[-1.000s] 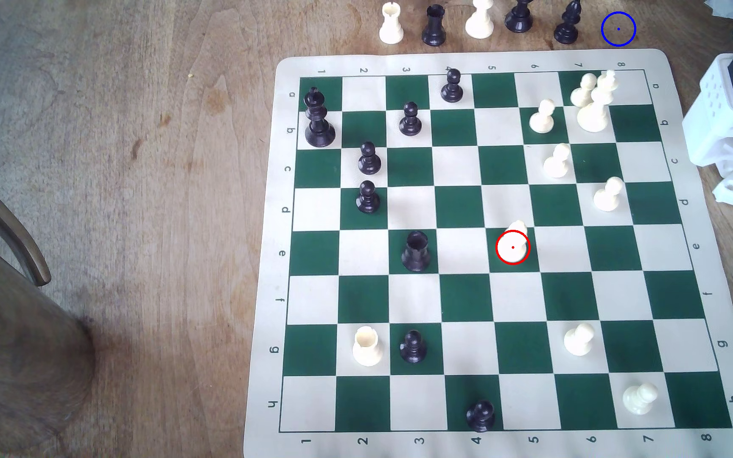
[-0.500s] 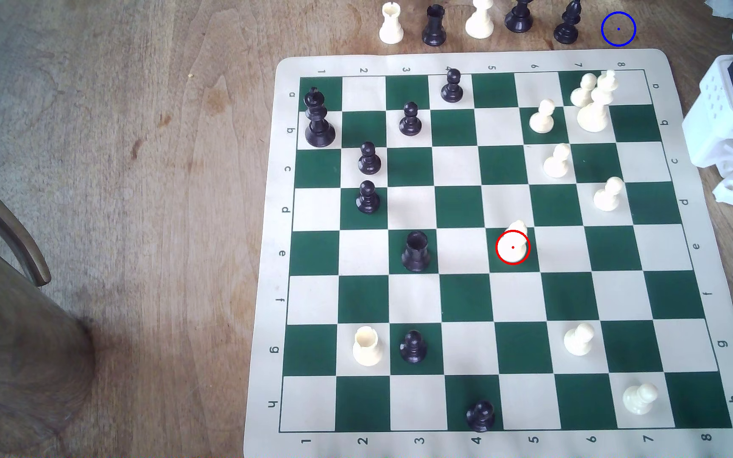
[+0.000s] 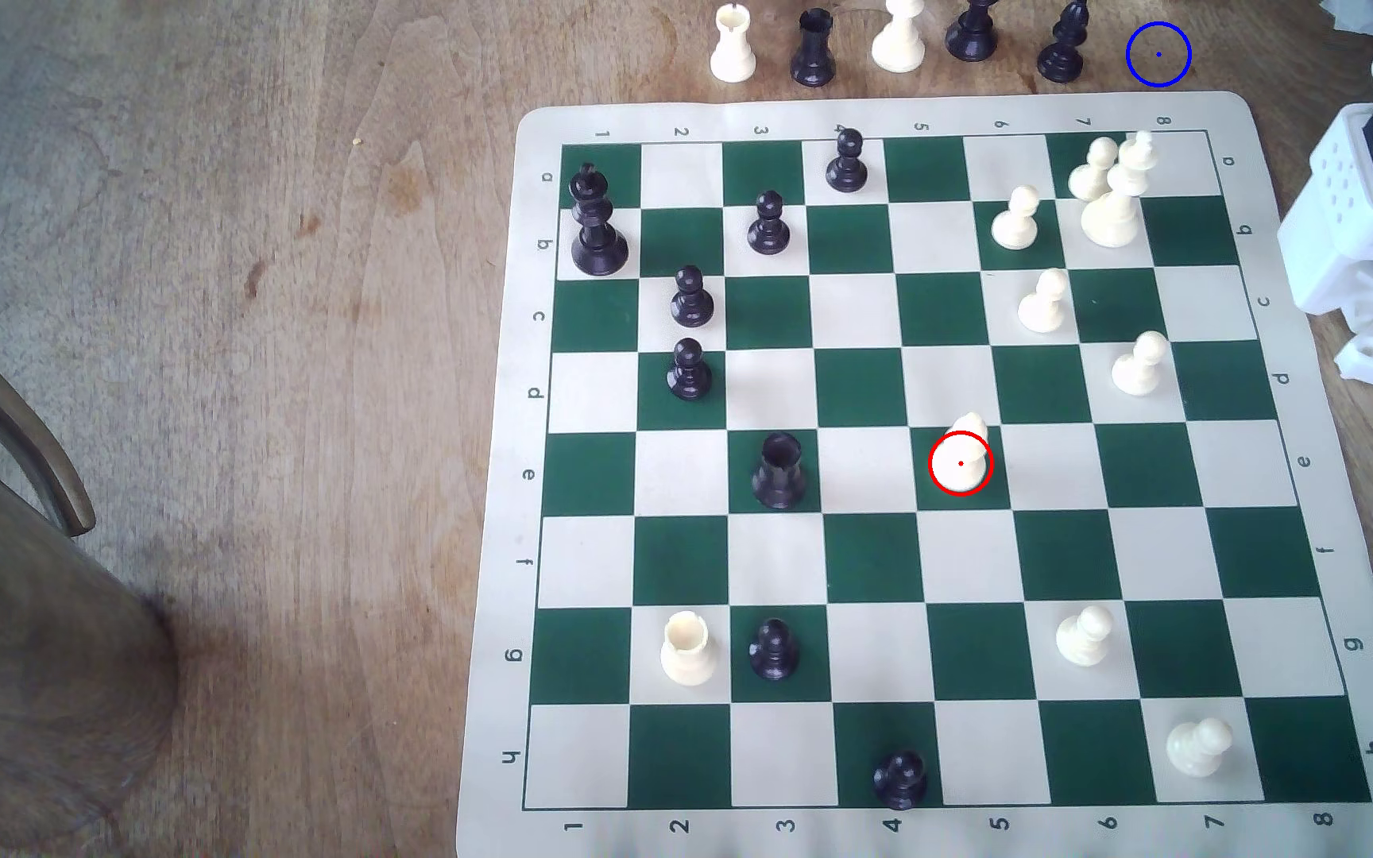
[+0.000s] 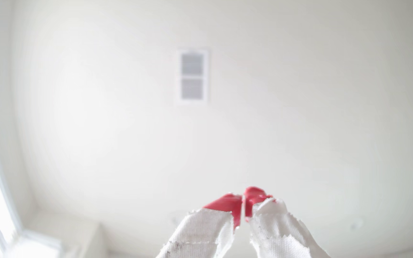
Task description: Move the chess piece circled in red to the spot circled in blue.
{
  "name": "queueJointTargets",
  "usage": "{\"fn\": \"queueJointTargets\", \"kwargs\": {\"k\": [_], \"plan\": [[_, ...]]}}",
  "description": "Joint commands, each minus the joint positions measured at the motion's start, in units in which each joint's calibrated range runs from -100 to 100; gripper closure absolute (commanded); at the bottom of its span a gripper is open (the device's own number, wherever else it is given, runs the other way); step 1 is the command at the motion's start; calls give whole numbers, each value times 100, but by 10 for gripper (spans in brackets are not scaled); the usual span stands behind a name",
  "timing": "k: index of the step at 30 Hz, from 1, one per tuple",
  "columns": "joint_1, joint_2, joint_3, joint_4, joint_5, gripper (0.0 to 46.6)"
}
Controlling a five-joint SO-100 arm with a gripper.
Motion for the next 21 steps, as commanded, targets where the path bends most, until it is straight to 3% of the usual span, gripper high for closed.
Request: {"fn": "queueJointTargets", "kwargs": {"k": [1, 14, 21], "plan": [[-40, -3, -783, 1965, -15, 464], [-212, 787, -1472, 6477, -127, 451], [61, 2077, -1454, 7485, -415, 380]]}}
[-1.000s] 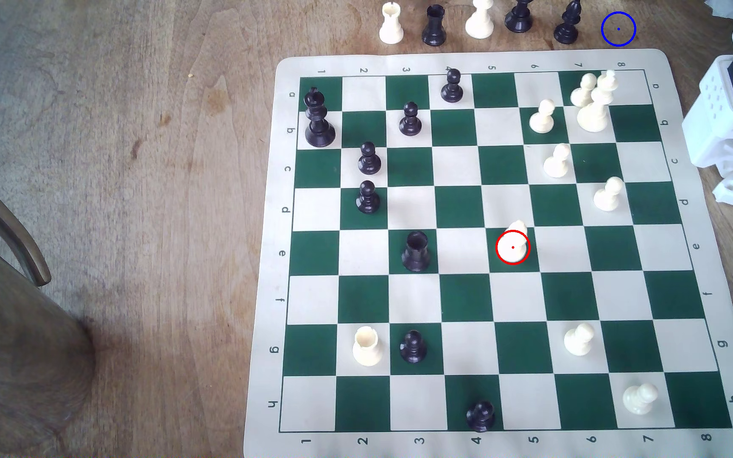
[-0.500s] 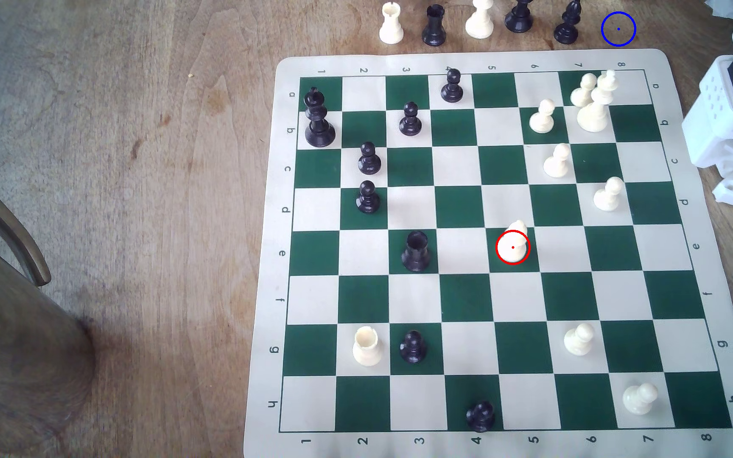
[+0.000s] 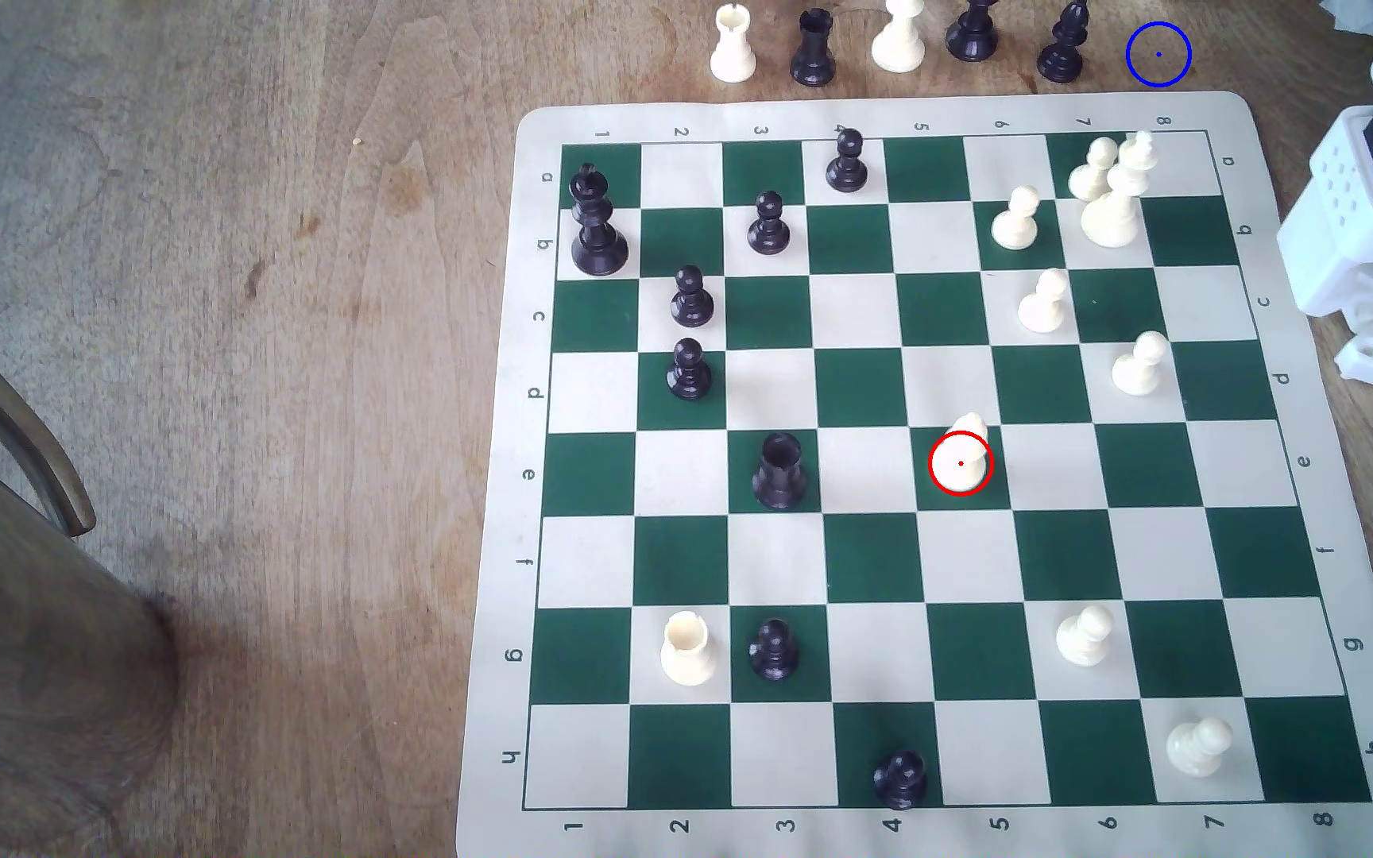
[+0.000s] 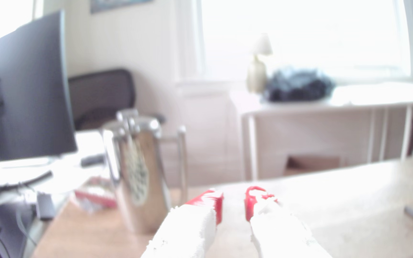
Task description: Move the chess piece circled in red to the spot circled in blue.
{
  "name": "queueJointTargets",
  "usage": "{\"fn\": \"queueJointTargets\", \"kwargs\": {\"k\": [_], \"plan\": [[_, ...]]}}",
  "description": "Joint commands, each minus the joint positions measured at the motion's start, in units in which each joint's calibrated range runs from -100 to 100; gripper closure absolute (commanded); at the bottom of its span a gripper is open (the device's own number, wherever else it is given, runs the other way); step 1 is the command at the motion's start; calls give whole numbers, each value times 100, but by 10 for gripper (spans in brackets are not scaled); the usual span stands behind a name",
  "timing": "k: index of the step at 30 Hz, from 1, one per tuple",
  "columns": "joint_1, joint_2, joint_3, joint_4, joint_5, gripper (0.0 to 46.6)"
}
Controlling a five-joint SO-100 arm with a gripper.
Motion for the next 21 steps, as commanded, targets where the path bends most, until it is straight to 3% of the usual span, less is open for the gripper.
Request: {"fn": "queueJointTargets", "kwargs": {"k": [1, 6, 10, 11, 12, 17, 21], "plan": [[120, 485, -197, 460, -63, 372], [-177, 1173, -370, 1295, -347, 359], [-255, 2166, -1059, 2294, -684, 235], [-294, 2302, -1086, 2302, -737, 226], [-404, 2794, -1358, 2499, -923, 219], [-670, 4432, -2337, 3293, -1363, 222], [-1045, 4908, -2537, 3834, -1553, 211]]}}
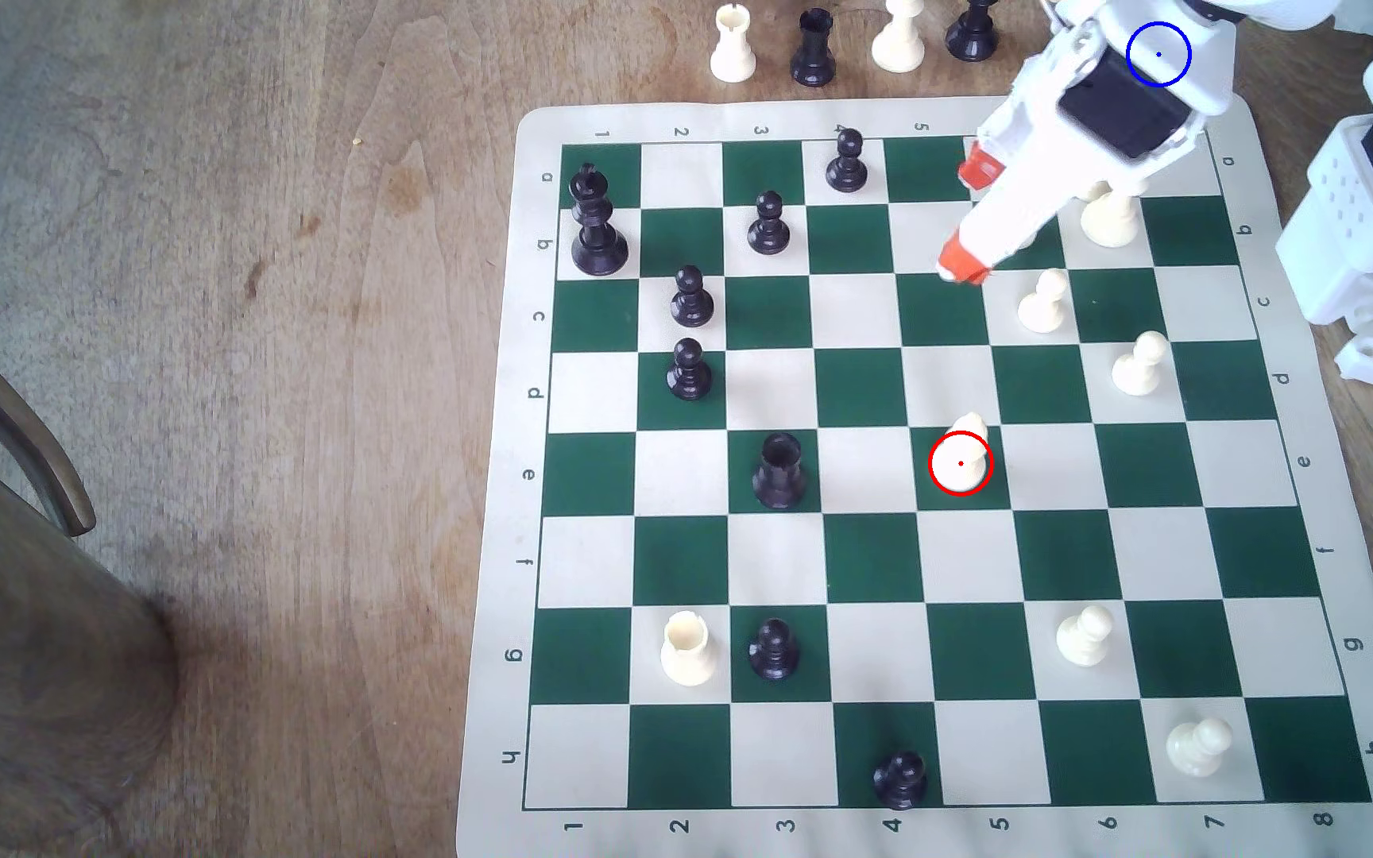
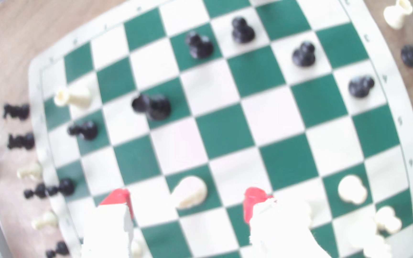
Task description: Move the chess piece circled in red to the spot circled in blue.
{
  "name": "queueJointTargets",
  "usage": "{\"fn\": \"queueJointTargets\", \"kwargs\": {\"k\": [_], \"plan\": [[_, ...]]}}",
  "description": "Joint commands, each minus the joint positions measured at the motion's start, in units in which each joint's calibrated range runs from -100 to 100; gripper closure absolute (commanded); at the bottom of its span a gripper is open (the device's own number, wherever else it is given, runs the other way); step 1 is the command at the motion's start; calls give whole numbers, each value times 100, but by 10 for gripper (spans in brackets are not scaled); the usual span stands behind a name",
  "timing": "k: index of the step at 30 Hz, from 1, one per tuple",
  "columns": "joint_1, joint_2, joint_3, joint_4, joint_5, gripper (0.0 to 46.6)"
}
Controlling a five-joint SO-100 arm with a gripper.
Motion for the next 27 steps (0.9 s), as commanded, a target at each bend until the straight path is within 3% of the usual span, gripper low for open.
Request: {"fn": "queueJointTargets", "kwargs": {"k": [1, 12, 27], "plan": [[-371, 451, -621, 531, -195, 209], [-1161, 1690, -675, 236, -410, 269], [-1020, 2038, -457, -542, -117, 272]]}}
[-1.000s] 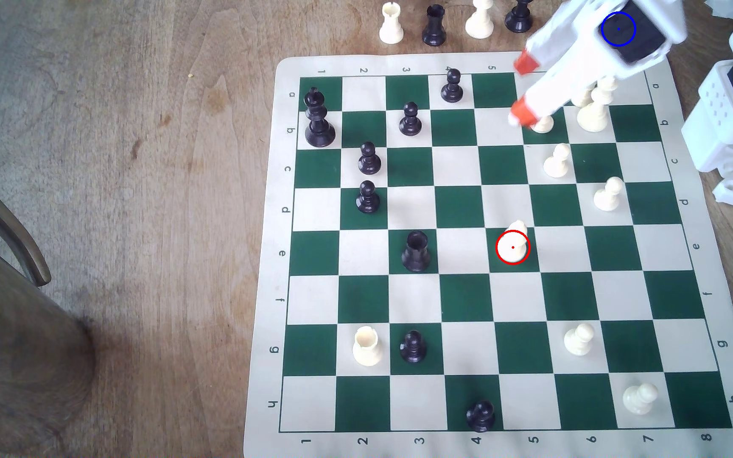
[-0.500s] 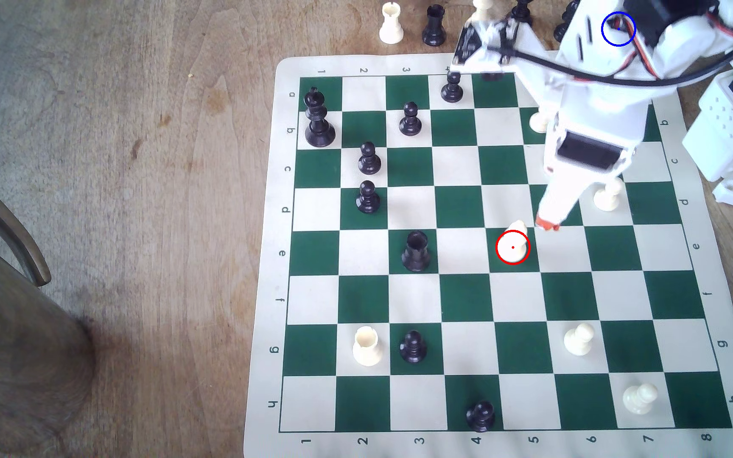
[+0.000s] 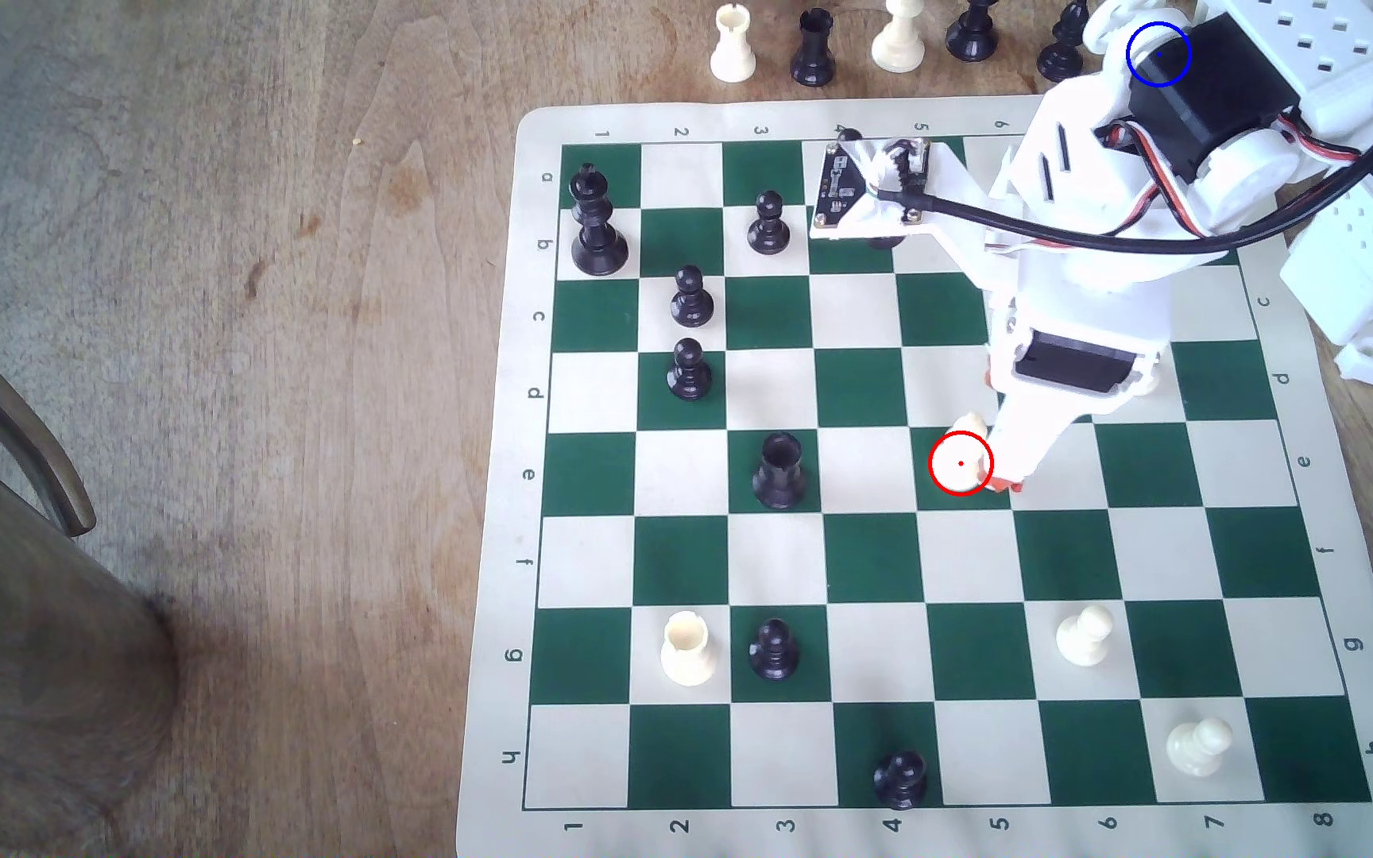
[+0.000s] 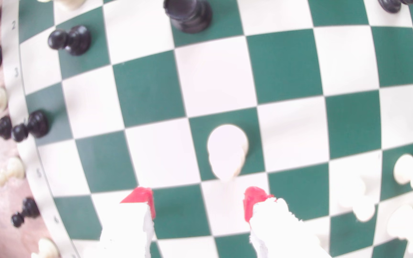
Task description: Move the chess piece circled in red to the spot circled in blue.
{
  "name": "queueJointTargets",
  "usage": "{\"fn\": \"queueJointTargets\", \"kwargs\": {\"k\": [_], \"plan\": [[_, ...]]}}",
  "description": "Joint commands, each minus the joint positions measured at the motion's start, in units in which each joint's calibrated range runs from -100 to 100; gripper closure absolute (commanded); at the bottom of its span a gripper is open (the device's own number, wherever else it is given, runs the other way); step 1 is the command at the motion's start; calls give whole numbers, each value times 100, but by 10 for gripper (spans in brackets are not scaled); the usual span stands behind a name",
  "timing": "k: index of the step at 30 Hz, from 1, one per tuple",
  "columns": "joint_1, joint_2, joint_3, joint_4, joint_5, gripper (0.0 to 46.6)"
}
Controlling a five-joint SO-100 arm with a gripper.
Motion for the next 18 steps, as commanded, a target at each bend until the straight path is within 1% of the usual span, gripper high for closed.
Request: {"fn": "queueJointTargets", "kwargs": {"k": [1, 9, 18], "plan": [[162, 28, -141, -257, 78, 271], [154, 70, 294, -585, 127, 267], [45, 172, 693, -937, 83, 270]]}}
